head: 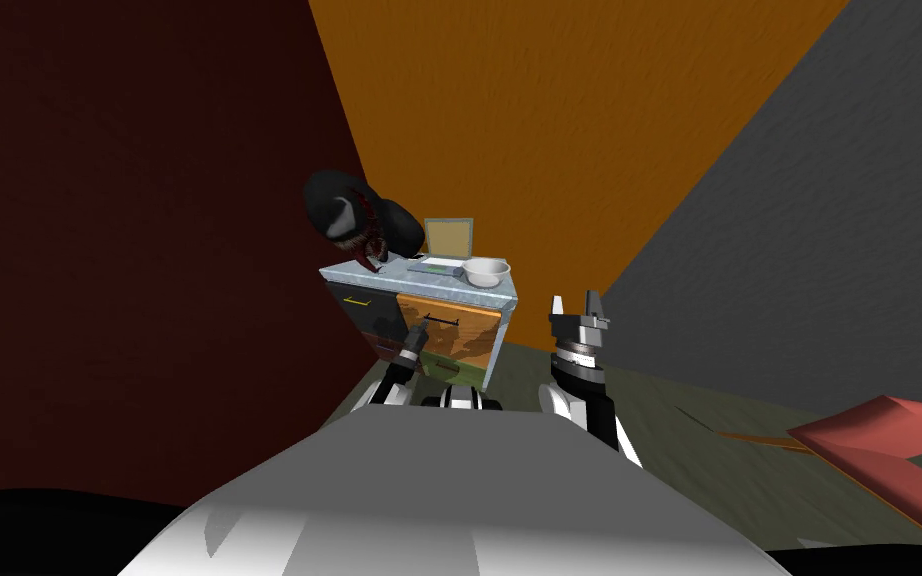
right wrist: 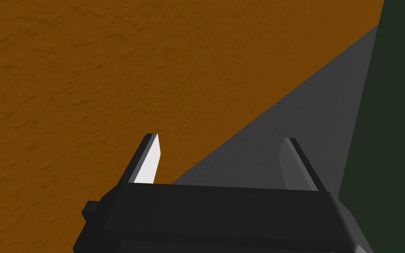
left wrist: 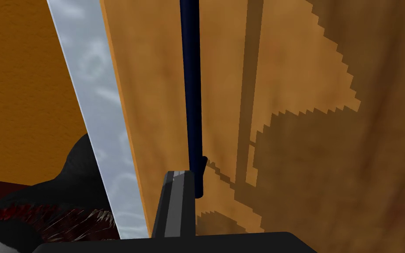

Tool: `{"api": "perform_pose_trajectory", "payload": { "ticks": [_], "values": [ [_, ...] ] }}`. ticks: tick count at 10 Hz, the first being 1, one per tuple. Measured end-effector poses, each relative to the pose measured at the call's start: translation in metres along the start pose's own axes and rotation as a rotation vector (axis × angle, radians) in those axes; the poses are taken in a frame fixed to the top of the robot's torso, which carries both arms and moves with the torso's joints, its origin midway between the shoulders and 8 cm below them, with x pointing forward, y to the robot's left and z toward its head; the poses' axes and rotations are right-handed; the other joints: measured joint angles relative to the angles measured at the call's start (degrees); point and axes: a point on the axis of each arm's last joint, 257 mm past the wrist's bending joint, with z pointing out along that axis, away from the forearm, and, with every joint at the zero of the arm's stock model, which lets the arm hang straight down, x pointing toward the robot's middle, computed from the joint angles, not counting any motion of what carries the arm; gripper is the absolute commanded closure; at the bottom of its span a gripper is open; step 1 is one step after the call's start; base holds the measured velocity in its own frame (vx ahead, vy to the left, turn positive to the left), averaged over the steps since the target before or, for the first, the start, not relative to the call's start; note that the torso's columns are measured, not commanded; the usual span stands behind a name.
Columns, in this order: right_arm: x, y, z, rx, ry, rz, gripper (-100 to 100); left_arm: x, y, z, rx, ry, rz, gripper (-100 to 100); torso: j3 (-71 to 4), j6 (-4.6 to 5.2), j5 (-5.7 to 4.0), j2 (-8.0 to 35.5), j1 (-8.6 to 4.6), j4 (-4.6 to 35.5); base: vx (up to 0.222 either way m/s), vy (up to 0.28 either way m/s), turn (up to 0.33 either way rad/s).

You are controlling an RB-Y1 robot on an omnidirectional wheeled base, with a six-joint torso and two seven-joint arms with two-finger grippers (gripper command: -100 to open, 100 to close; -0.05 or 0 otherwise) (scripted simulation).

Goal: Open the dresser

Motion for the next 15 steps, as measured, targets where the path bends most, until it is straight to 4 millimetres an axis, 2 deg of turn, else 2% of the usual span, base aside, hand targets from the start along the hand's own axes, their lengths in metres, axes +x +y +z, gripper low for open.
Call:
{"api": "perform_pose_trajectory", "payload": {
  "ticks": [1, 2, 4, 5, 8, 9, 11, 12, 15],
  "values": [
    [0.000, 0.000, 0.000, 0.000, 0.000, 0.000, 0, 0.000, -0.004, 0.001, 0.001, 0.001, -0.001, -100, -0.07, 0.07, 0.01, -0.14, 0.00, -0.04, 0.023, -0.011, 0.049],
    [0.000, 0.000, 0.000, 0.000, 0.000, 0.000, 0, 0.001, -0.008, 0.001, 0.011, 0.002, -0.002, 100, -0.23, 0.26, 0.09, -0.46, 0.05, -0.24, -0.063, 0.016, -0.037],
    [0.000, 0.000, 0.000, 0.000, 0.000, 0.000, 0, 0.000, 0.000, -0.001, -0.001, 0.000, 0.000, 100, 0.12, 0.03, 0.02, 0.20, 0.03, 0.03, -0.045, 0.018, -0.013],
    [0.000, 0.000, 0.000, 0.000, 0.000, 0.000, 0, 0.000, 0.001, -0.001, 0.000, 0.000, 0.000, -100, 0.20, 0.01, -0.02, 0.31, -0.09, 0.09, 0.000, 0.000, 0.000],
    [0.000, 0.000, 0.000, 0.000, 0.000, 0.000, 0, 0.000, -0.008, 0.000, 0.003, 0.002, -0.002, -100, -0.10, 0.17, -0.01, -0.23, -0.10, -0.05, 0.058, -0.010, 0.023],
    [0.000, 0.000, 0.000, 0.000, 0.000, 0.000, 0, 0.001, -0.014, 0.002, 0.018, 0.003, -0.002, 100, -0.26, 0.26, 0.10, -0.51, -0.02, -0.34, -0.054, 0.006, -0.041],
    [0.000, 0.000, 0.000, 0.000, 0.000, 0.000, 0, 0.001, -0.003, 0.000, 0.002, 0.000, -0.001, 100, 0.10, 0.03, 0.02, 0.18, 0.00, 0.00, -0.051, 0.011, -0.019],
    [0.000, 0.000, 0.000, 0.000, 0.000, 0.000, 0, 0.001, -0.002, 0.000, 0.002, 0.000, 0.000, -100, 0.21, 0.01, -0.01, 0.32, -0.07, 0.09, 0.000, 0.000, 0.000],
    [0.000, 0.000, 0.000, 0.000, 0.000, 0.000, 0, 0.001, -0.011, 0.000, 0.006, 0.002, -0.001, -100, -0.10, 0.18, -0.02, -0.23, -0.16, -0.05, 0.063, -0.021, 0.025]
  ]
}}
